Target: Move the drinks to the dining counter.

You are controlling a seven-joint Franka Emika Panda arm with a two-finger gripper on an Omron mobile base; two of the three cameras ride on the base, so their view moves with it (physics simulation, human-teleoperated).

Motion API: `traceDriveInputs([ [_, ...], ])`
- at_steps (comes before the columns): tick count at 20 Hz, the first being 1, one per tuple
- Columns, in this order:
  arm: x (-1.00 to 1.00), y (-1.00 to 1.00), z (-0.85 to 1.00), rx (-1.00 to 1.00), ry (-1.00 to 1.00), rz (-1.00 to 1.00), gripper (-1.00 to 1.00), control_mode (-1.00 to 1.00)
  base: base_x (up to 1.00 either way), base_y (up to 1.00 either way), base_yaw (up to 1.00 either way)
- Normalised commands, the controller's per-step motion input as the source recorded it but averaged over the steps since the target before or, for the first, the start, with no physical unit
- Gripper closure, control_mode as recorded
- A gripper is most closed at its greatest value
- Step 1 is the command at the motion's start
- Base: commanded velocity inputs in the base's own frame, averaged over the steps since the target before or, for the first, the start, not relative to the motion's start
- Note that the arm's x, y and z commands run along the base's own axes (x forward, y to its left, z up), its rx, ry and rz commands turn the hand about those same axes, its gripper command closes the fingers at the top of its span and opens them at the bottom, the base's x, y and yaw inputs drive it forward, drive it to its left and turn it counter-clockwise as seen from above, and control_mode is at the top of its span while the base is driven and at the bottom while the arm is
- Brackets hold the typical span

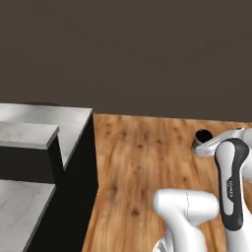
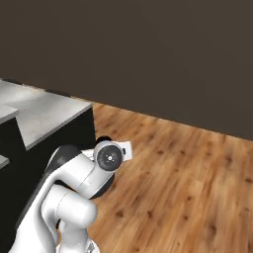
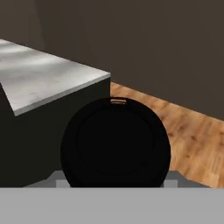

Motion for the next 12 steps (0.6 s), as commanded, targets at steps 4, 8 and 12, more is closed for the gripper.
traceDriveInputs([
  [4,0.00,0.00,0.00,0.00,0.00,0.00,1.00,1.00,0.17,0.06,0.54],
  [8,0.00,0.00,0.00,0.00,0.00,0.00,1.00,1.00,0.51,0.00,0.55],
  [12,0.00,0.00,0.00,0.00,0.00,0.00,1.00,1.00,0.96,0.00,0.47],
])
